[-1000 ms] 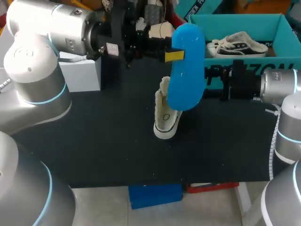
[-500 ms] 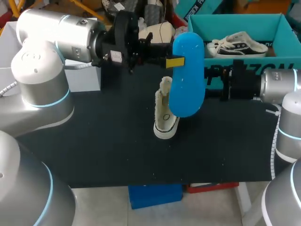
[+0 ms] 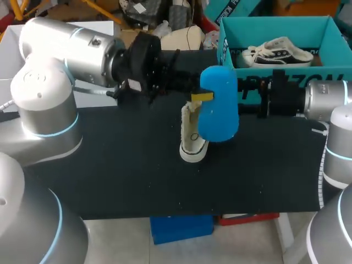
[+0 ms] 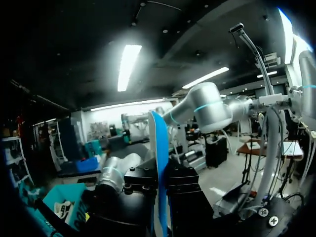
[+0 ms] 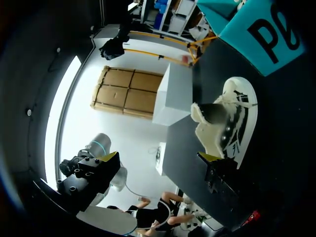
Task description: Take the shoe out of the shoebox, open the shoe tongue, remove and reinsert the insole, then place the shoe into the shoebox
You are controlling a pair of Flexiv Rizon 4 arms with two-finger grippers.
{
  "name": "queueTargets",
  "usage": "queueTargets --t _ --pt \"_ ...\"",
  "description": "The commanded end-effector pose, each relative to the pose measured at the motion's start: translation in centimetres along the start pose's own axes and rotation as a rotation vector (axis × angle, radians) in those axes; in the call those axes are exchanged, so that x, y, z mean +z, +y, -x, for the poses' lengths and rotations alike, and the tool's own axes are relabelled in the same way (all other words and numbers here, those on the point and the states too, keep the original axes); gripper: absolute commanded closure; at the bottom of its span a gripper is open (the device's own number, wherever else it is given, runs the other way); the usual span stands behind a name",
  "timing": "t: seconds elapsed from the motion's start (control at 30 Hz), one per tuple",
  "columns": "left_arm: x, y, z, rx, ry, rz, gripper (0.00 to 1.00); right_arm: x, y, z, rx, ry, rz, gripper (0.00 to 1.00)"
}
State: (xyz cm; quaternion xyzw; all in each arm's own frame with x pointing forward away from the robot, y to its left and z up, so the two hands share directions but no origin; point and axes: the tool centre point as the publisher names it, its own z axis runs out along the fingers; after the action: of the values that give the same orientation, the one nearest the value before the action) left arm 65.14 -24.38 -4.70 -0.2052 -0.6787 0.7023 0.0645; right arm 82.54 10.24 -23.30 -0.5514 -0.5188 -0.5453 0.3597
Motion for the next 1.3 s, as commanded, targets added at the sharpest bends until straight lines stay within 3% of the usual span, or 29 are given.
queueTargets --t 0.03,0.17,0.27,0.83,0.87,0.9,0.93,1.07,1.1,1.13,1.17,1.2,1.27,1.3 --pt "-1.3 3.2 -3.1 0.251 -0.083 -0.002 1.00 0.2 -0.1 0.0 0.000 -0.001 0.003 0.00" --pt "-1.5 5.2 -3.9 0.362 -0.079 0.027 1.00 0.2 -0.1 0.0 0.000 -0.001 0.003 0.00" --pt "-1.7 6.6 -3.7 0.315 -0.058 0.023 1.00 0.2 -0.1 0.0 0.000 -0.001 0.003 0.00" --pt "-1.7 6.6 -3.7 0.315 -0.058 0.023 1.00 0.2 -0.1 0.0 0.000 -0.001 0.003 0.00" --pt "-1.7 6.0 -4.7 0.409 -0.089 -0.032 1.00 0.2 -0.1 0.0 0.000 -0.001 0.003 0.00" --pt "-1.6 5.9 -5.6 0.482 -0.106 -0.039 1.00 0.2 -0.1 0.0 0.000 -0.001 0.003 0.00" --pt "-1.7 5.9 -6.4 0.569 -0.136 -0.002 1.00 0.2 -0.1 0.0 0.000 -0.001 0.003 0.00" --pt "-1.9 7.5 -8.6 0.762 -0.135 -0.023 1.00 0.2 -0.1 0.0 0.000 -0.001 0.003 0.00" --pt "-2.1 8.1 -8.6 0.821 -0.133 0.043 1.00 0.2 -0.1 0.0 0.000 -0.001 0.003 0.00" --pt "-2.2 8.6 -8.8 0.849 -0.140 0.056 1.00 0.2 -0.1 0.0 0.000 -0.001 0.003 0.00" --pt "-2.5 8.9 -8.8 0.871 -0.163 0.001 1.00 0.2 -0.1 0.0 0.000 -0.001 0.003 0.00" --pt "-2.7 9.3 -8.9 0.936 -0.158 0.063 1.00 0.2 -0.1 0.0 0.000 -0.001 0.003 0.00" --pt "-3.3 10.0 -8.9 0.985 -0.214 0.010 1.00 0.2 -0.1 0.0 0.000 -0.001 0.003 0.00" --pt "-3.5 10.5 -8.7 1.052 -0.211 0.085 1.00 0.2 -0.1 0.0 0.000 -0.001 0.003 0.00"
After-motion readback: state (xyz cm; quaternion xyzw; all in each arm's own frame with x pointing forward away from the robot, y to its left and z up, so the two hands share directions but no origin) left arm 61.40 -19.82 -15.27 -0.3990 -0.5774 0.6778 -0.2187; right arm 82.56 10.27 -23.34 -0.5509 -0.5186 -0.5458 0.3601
